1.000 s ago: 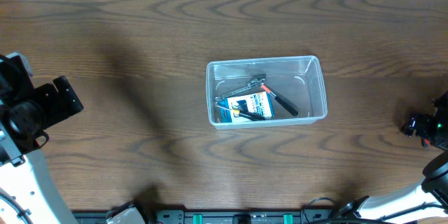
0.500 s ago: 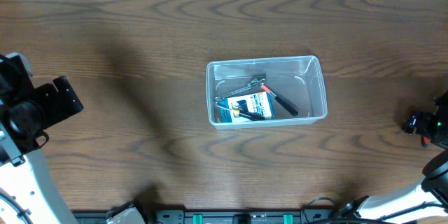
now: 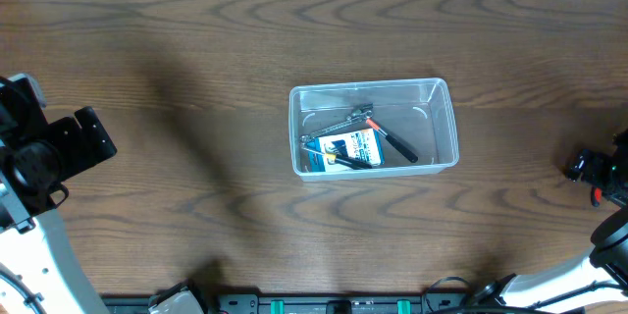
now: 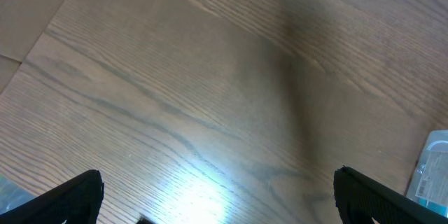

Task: Pack container
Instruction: 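Lower the open right gripper onto the pliers' red handle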

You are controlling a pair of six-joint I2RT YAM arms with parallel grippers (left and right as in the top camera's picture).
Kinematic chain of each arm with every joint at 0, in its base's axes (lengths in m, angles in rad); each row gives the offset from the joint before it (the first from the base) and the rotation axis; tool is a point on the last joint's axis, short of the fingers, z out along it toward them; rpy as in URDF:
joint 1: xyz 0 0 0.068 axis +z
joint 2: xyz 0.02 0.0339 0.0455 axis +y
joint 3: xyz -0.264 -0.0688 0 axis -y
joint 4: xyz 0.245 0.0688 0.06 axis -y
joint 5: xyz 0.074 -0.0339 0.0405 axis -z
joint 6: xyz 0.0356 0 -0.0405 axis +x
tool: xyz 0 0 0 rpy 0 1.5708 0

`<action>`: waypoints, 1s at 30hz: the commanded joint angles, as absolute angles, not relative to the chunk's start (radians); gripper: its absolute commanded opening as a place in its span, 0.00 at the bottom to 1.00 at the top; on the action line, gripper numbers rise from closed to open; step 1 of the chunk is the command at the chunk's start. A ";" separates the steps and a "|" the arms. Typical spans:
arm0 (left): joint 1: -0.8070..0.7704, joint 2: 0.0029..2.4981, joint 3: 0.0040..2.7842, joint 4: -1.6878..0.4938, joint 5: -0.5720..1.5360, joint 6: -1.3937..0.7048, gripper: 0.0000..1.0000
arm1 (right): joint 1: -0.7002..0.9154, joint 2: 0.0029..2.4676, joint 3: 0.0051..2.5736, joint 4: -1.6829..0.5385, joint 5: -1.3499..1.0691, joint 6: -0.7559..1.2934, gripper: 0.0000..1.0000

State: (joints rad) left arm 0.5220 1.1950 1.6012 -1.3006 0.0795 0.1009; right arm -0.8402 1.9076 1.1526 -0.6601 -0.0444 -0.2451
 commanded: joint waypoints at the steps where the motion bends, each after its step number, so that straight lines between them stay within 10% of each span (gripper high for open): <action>1: 0.527 1.197 1.612 -1.301 0.087 0.089 0.98 | -0.823 1.932 1.148 -0.657 -0.048 -0.214 0.99; 30: 0.527 1.197 1.612 -1.301 0.087 0.089 0.98 | -0.823 1.932 1.152 -0.641 0.004 -0.142 0.99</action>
